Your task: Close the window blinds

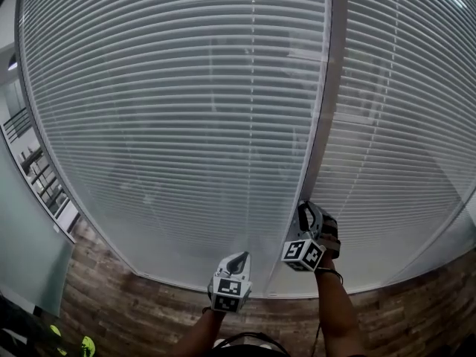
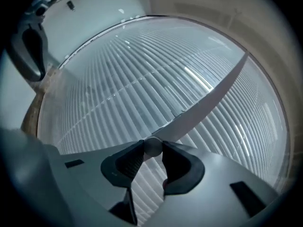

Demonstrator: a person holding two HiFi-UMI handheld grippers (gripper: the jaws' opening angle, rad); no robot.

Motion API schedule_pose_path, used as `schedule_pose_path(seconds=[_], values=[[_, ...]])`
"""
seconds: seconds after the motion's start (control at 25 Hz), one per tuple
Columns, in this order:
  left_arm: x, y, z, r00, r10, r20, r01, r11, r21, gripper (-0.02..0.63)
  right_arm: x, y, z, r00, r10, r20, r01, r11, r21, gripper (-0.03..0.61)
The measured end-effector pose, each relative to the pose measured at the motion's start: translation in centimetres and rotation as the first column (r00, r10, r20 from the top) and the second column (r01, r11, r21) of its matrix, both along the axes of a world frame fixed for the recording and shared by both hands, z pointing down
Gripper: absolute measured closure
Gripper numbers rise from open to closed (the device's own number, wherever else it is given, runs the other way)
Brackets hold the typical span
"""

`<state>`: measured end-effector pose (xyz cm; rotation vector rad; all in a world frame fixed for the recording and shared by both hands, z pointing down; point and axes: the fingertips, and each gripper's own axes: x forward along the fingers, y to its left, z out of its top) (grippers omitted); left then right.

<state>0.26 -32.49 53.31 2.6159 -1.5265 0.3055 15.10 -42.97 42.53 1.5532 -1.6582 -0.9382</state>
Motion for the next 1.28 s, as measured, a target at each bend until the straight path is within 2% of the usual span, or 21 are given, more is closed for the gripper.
schedule_pose_path(seconds=[0.08,0.16,0.24,0.32,0.4,0.48,0.56,0.6,0.72,0.84,0.88,1.0,1.16,1.28], values=[[-0.2,0.1,0.0,1.0,-0.005,0.002,0.005,1.0,-0.005,0.62,0.0,0.0,0.1,0.999,0.001,-0.042,-0.001,1.0,0.004,0.453],[-0.5,0.1,-0.3,1.0,-0.012,-0.004,0.012,1.0,0.007,0.62,0.2,0.0,0.2,1.0,0.001,-0.009,-0.001,1.0,0.009,0.452],[-0.7,0.2,-0.4,1.0,-0.016,-0.015,0.016,1.0,0.001,0.62,0.4,0.3,0.3,0.996,0.004,0.09,-0.005,1.0,0.004,0.451],[-1.0,0.4,-0.7,0.999,-0.016,-0.029,0.016,1.0,-0.014,0.62,0.4,1.2,0.1,0.976,0.005,0.219,0.001,1.0,-0.024,0.451],[-1.2,0.5,-1.8,0.998,-0.018,-0.055,0.016,0.999,-0.039,0.62,-0.3,2.8,-1.2,0.929,-0.022,0.37,0.042,0.998,-0.047,0.451],[-1.7,0.4,-2.9,0.997,-0.021,-0.072,0.017,0.999,-0.048,0.62,-1.1,4.4,-2.6,0.859,-0.063,0.508,0.096,0.995,-0.04,0.451],[-2.6,0.3,-2.9,0.998,-0.028,-0.053,0.027,0.999,-0.023,0.62,-1.6,6.0,-2.8,0.793,-0.096,0.602,0.134,0.991,-0.019,0.451],[-2.9,0.3,-3.1,0.998,-0.032,-0.051,0.032,0.999,0.0,0.62,-1.7,6.7,-2.6,0.776,-0.102,0.622,0.136,0.991,-0.007,0.451],[-3.7,0.4,-3.8,0.998,-0.023,-0.066,0.025,0.999,0.033,0.62,-2.3,8.3,-1.2,0.762,-0.093,0.64,0.112,0.994,0.011,0.451],[-4.5,0.3,-3.7,0.997,-0.008,-0.079,0.011,0.999,0.032,0.62,-3.5,9.4,1.0,0.705,-0.092,0.703,0.145,0.989,-0.016,0.454],[-4.9,0.2,-4.0,0.996,-0.013,-0.089,0.016,0.999,0.038,0.62,-4.0,9.9,1.6,0.692,-0.095,0.715,0.157,0.987,-0.021,0.482],[-6.2,-0.1,-4.5,0.994,-0.027,-0.102,0.033,0.997,0.064,0.62,-5.7,11.6,2.7,0.68,-0.109,0.725,0.181,0.983,-0.021,0.529],[-6.7,0.5,-2.9,0.997,-0.017,-0.081,0.023,0.997,0.073,0.62,-6.3,14.1,3.8,0.666,-0.073,0.743,0.157,0.987,-0.044,0.574],[-6.8,1.1,-2.5,0.997,-0.018,-0.077,0.023,0.998,0.059,0.62,-6.1,15.2,4.4,0.653,-0.064,0.755,0.146,0.988,-0.043,0.575]])
